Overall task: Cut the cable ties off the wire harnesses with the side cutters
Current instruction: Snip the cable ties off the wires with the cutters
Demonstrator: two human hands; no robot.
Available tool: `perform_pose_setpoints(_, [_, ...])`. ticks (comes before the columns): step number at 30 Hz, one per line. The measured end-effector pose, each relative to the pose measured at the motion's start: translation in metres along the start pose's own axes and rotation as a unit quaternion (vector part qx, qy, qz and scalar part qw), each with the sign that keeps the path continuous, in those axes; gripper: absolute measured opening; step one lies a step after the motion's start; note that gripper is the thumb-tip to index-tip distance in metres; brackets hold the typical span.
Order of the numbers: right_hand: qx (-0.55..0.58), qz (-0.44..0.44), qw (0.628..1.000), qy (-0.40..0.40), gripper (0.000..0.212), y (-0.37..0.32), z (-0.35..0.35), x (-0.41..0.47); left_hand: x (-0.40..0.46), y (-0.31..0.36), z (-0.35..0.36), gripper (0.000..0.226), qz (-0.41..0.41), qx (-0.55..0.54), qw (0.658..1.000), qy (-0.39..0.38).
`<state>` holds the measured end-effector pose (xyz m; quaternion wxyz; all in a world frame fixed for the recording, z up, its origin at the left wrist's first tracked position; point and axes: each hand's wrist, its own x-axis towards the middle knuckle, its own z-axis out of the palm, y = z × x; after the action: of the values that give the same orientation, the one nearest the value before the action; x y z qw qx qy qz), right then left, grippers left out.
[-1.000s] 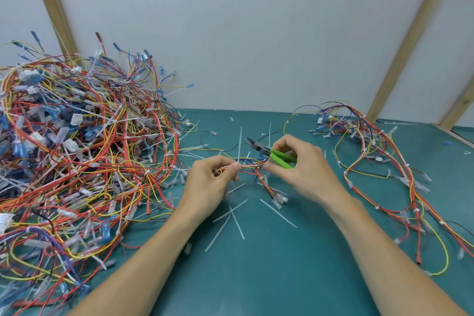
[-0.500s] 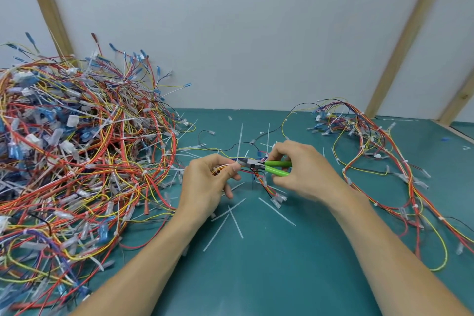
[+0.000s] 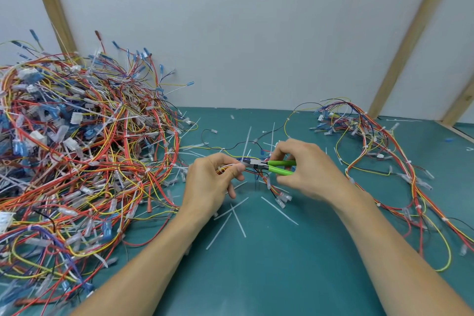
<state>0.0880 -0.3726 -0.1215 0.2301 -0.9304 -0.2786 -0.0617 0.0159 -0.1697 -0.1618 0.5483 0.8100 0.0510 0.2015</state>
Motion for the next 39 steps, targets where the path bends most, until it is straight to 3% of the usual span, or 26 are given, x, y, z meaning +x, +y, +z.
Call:
perform_pose_setpoints(32, [-0.01, -0.008, 1.0, 0.021, 0.025, 0.0006, 0.0005, 0.0015, 0.0017, -0.0047, 0.002, 0.013, 0.04, 0.006, 0.999, 0.004])
perform_pose_setpoints(35, [0.024, -0.001, 0.998, 0.051, 0.025, 0.0026, 0.0011, 0.0027, 0.0017, -0.0057, 0.0015, 0.014, 0.041, 0.001, 0.999, 0.005])
perform_pose_setpoints(39, [0.123, 0.032, 0.98, 0.153, 0.019, 0.0053, 0.0061, 0.0055, 0.003, -0.0062, 0.0017, 0.011, 0.045, -0.011, 0.999, 0.007])
